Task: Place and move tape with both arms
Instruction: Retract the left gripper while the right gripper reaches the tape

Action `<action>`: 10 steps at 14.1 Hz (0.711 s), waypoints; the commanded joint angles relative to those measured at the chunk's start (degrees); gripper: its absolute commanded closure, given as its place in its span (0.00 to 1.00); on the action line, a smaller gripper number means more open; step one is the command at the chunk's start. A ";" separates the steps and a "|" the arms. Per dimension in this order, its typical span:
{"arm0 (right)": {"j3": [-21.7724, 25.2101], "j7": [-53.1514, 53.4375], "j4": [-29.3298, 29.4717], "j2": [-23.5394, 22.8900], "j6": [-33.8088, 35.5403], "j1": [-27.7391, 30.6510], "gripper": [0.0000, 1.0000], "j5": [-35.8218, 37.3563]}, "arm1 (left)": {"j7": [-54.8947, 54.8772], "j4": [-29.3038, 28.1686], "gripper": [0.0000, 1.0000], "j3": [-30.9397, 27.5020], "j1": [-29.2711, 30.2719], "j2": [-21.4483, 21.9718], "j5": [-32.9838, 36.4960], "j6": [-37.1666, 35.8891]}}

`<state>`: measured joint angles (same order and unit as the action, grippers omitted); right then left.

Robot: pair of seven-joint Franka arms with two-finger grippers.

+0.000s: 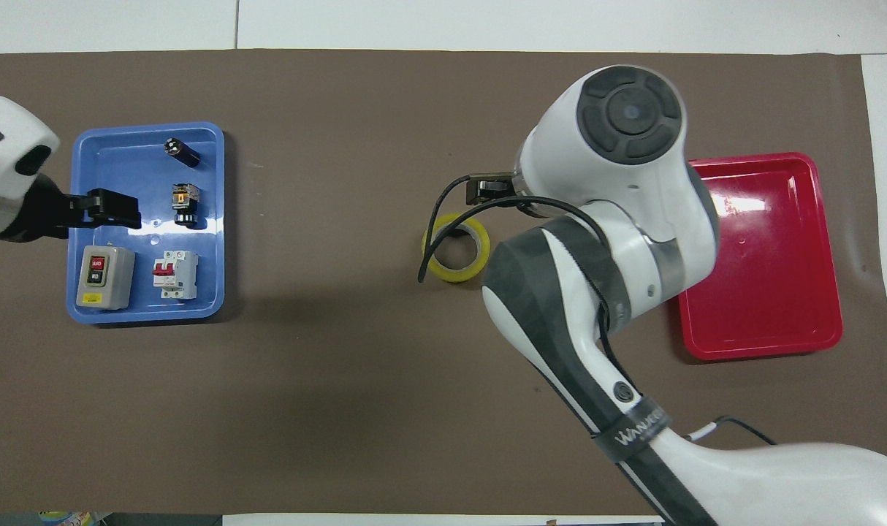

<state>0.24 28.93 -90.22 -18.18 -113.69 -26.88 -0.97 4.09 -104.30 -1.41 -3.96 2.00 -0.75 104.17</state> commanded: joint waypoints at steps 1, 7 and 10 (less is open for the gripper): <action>0.29 1.13 -1.44 -4.56 -5.12 -1.42 0.00 0.18 | -5.22 9.52 0.00 0.44 3.25 -2.61 -1.36 -9.48; 0.20 1.13 -14.71 -4.76 -18.84 -2.65 0.03 0.18 | -5.58 10.96 0.00 0.53 4.85 -2.18 -1.36 -14.79; 0.20 1.39 -16.30 -4.14 -19.73 -2.74 0.29 0.01 | -5.49 10.69 0.00 0.62 4.40 -2.09 -1.36 -14.96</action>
<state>0.32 29.37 -103.34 -24.99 -132.11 -29.44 -0.96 -0.81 -93.12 -0.87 0.50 -0.52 -1.02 90.17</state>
